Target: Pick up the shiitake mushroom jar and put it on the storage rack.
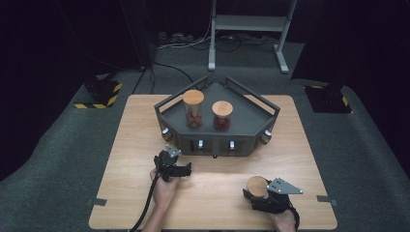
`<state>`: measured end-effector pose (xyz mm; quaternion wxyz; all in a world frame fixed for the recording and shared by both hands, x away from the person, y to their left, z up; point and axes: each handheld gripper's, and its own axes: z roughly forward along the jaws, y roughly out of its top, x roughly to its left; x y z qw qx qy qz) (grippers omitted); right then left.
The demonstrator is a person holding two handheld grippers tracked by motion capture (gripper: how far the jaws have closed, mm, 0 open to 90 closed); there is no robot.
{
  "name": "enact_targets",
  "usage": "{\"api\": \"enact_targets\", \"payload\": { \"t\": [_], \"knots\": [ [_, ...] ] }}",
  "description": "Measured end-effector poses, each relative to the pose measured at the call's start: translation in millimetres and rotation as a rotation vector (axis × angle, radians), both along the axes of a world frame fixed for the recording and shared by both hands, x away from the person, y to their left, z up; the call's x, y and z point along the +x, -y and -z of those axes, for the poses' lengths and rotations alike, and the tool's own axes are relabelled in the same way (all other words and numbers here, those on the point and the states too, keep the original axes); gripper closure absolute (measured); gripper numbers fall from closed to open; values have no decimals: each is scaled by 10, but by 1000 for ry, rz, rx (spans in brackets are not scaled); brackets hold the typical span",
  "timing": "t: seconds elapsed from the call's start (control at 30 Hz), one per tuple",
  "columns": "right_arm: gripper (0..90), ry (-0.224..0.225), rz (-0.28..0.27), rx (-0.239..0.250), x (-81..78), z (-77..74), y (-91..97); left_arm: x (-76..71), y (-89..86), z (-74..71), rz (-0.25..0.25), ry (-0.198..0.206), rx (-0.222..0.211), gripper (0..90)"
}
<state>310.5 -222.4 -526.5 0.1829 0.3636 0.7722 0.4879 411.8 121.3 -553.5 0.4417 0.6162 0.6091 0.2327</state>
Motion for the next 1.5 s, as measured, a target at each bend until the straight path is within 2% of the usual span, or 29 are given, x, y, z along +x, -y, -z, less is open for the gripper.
{"api": "enact_targets", "payload": {
  "t": [0.7, 0.93, 1.5],
  "knots": [
    [237, 16, 17, -21, -18, -13, -22, 0, 0, 0, 0, 0, 0, 38],
    [238, 21, 17, -12, -3, -67, -39, 0, -1, 0, 1, -1, 1, 37],
    [237, -5, 30, 13, 34, -142, -43, 0, 0, 0, 0, 0, 1, 38]
  ]
}}
